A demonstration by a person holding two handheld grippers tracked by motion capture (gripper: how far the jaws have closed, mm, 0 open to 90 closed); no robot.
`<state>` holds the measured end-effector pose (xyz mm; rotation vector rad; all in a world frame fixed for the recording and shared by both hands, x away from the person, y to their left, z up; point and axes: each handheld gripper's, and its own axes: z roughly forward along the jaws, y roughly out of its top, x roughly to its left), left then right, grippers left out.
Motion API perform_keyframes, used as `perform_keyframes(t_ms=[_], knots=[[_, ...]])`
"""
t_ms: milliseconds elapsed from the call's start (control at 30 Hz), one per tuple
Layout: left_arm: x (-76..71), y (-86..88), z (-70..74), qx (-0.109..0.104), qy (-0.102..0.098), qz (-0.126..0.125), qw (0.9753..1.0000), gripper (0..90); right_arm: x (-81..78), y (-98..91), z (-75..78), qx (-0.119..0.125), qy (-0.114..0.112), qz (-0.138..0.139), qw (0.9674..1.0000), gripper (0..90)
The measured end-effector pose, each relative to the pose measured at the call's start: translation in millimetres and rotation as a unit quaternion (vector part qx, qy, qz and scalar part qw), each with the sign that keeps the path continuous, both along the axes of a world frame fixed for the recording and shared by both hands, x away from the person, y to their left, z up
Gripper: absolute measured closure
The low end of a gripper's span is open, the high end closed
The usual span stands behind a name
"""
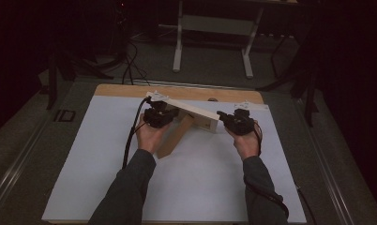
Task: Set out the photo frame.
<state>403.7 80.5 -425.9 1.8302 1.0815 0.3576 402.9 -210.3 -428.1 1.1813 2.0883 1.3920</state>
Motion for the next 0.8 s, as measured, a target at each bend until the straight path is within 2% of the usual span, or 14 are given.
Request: perform_keyframes(t_ms=[233, 433, 800], knots=[[-2.0, -8.7, 1.4, 0.010, -0.003, -0.010, 0.9999, 90.0, -1.3, 1.4, 2.3, -0.001, -0.002, 0.004, 1.0000, 89.7], [-3.5, -15.2, 2.3, 0.010, -0.004, -0.023, 0.9997, 90.0, -2.2, 1.9, 3.9, 0.000, -0.004, 0.006, 1.0000, 89.7], [-4.5, -25.1, 1.6, 0.025, -0.005, -0.031, 0.9992, 90.0, -3.2, 3.4, 7.6, 0.000, -0.006, 0.012, 0.9999, 89.7]])
